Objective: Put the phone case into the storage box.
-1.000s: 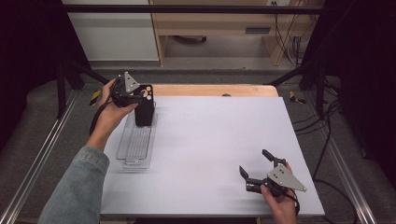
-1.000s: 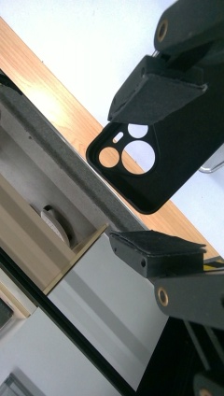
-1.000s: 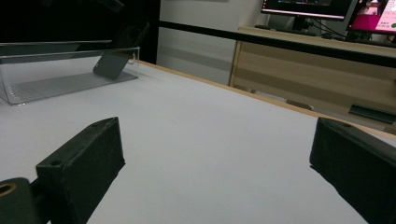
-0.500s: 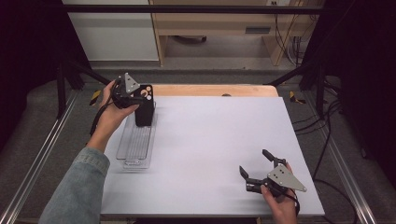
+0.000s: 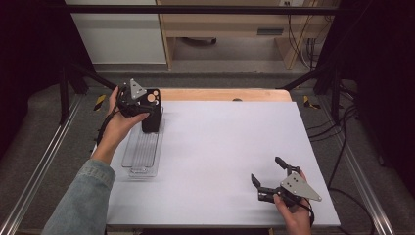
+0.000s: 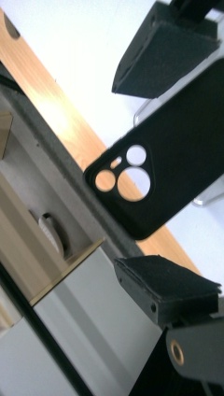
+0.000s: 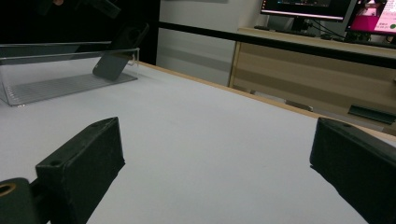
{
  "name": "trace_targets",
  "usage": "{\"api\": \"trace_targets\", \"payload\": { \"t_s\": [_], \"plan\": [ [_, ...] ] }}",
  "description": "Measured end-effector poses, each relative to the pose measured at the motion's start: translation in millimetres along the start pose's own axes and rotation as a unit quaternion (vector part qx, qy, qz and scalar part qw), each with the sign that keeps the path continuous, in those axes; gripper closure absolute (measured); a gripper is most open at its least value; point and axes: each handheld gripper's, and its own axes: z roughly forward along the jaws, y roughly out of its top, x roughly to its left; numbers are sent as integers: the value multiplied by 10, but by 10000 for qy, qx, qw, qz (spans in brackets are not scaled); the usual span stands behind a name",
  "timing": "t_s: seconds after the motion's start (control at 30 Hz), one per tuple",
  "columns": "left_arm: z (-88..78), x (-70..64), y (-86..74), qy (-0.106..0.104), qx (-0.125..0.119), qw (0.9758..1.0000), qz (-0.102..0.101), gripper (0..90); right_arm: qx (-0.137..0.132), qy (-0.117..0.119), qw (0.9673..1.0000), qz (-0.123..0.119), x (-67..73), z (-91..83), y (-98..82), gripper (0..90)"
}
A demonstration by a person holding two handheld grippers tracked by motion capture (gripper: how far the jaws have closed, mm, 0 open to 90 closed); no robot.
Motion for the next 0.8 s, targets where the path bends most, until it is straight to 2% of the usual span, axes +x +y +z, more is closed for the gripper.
{"api": "trace_targets", "payload": {
  "t_s": [0.37, 0.6, 0.7, 0.8],
  "plan": [
    [25, -110, 31, -243, -40, 9997, -61, 59, 12, 0, 10000, 8, -2, 3, -1, 30],
    [23, -178, 24, -275, 9, 9996, 14, 52, 7, 8, 10000, 7, -2, 2, 0, 29],
    [4, -197, 27, -325, -73, 9994, -91, 52, 12, 11, 10000, 10, -3, 3, 1, 29],
    [-9, -225, 27, -336, -53, 9994, -81, 52, 11, 19, 10000, -7, -1, 2, 4, 30]
  ]
}}
